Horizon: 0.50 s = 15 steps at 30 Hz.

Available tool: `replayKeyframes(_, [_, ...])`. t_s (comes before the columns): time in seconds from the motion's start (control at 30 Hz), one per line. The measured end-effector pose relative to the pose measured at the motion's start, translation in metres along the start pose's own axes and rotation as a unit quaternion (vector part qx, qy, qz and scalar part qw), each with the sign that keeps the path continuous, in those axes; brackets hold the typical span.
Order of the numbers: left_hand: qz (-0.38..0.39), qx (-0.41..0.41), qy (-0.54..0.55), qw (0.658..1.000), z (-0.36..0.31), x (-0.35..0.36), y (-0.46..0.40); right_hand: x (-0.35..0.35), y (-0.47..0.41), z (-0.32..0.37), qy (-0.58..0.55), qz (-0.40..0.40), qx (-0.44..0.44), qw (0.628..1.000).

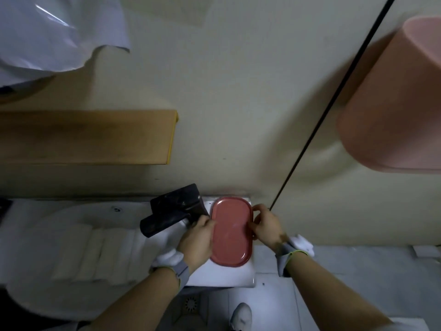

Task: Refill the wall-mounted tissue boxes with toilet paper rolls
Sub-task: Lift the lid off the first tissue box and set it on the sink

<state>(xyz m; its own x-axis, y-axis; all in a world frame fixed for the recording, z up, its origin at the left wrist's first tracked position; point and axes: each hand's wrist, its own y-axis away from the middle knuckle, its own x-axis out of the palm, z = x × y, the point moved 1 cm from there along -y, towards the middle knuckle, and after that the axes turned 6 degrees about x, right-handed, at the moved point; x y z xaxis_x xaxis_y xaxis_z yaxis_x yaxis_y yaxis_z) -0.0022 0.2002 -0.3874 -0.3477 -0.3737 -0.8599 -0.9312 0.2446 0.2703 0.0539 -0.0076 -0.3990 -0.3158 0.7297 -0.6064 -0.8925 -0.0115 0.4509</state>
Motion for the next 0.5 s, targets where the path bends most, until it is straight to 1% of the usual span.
replayKeyframes(0.1, [-0.006,-0.004,-0.024,1.000,0.000,0.003,0.000,0.002,-0.004,-0.006,0.005,0.013,-0.012,1.000])
replayKeyframes(0.17, [-0.014,-0.007,-0.016,1.000,-0.001,0.003,0.002,0.001,-0.003,-0.005,0.008,0.017,-0.019,1.000])
replayKeyframes(0.33, [-0.048,0.005,0.031,0.998,0.006,-0.004,0.021,-0.008,0.008,0.004,0.046,-0.041,-0.069,0.996])
replayKeyframes(0.4, [-0.058,0.000,0.041,0.998,0.018,-0.008,0.033,-0.006,0.017,0.012,0.050,-0.031,-0.096,0.994])
replayKeyframes(0.5, [-0.063,-0.014,0.041,0.997,0.047,-0.016,0.057,0.012,0.034,0.034,0.078,0.013,-0.136,0.988])
